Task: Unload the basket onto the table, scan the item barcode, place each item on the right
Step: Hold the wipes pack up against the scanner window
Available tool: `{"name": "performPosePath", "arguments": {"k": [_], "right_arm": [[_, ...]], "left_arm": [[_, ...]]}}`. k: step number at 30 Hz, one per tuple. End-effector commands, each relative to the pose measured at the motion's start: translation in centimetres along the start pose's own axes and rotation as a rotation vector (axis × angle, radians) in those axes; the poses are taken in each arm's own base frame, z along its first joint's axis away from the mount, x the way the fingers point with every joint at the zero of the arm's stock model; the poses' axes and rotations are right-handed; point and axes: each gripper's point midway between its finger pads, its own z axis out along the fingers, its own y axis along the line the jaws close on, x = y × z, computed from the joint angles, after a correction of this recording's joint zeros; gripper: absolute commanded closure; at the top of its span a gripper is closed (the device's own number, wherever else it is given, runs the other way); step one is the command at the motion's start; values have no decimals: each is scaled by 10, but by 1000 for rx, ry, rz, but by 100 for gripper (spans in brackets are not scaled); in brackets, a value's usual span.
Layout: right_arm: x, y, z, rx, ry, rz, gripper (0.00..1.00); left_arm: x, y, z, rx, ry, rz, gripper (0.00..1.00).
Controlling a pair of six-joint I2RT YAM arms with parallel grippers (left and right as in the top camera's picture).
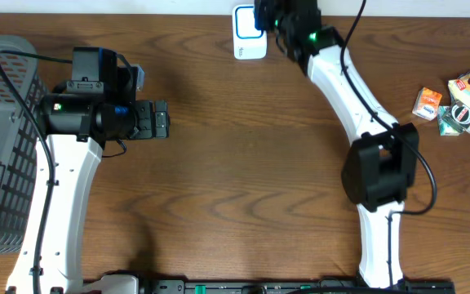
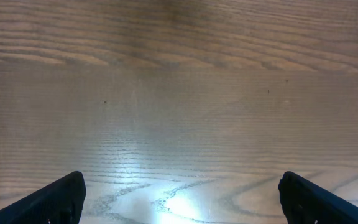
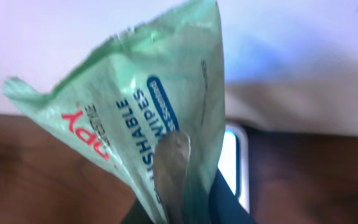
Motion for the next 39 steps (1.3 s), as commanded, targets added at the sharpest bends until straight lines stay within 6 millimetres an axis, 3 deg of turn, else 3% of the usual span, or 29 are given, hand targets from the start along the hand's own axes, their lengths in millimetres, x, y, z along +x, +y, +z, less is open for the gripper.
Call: {"name": "performPosePath", "arguments": {"k": [1, 6, 10, 16, 21, 29, 34, 39], "right_arm": [[10, -11, 28, 34, 31, -25, 99], [36, -14, 55, 38, 81, -90, 99], [50, -21, 61, 117, 102, -160, 99], [57, 0, 62, 94, 113, -330, 99], [56, -5, 60, 209, 100, -371, 99], [58, -4, 58, 219, 109, -382, 99], [33, -33, 33, 341, 90, -259, 99], [-5, -92, -17, 476, 84, -104, 99]], "left_arm": [[2, 0, 2, -2, 11, 3, 3], [2, 0, 2, -2, 11, 3, 2], [2, 0, 2, -2, 11, 3, 2], [2, 0, 2, -2, 11, 3, 2], [2, 0, 2, -2, 11, 3, 2], [2, 0, 2, -2, 11, 3, 2], [2, 0, 2, -2, 11, 3, 2], [2, 0, 2, -2, 11, 3, 2]]}}
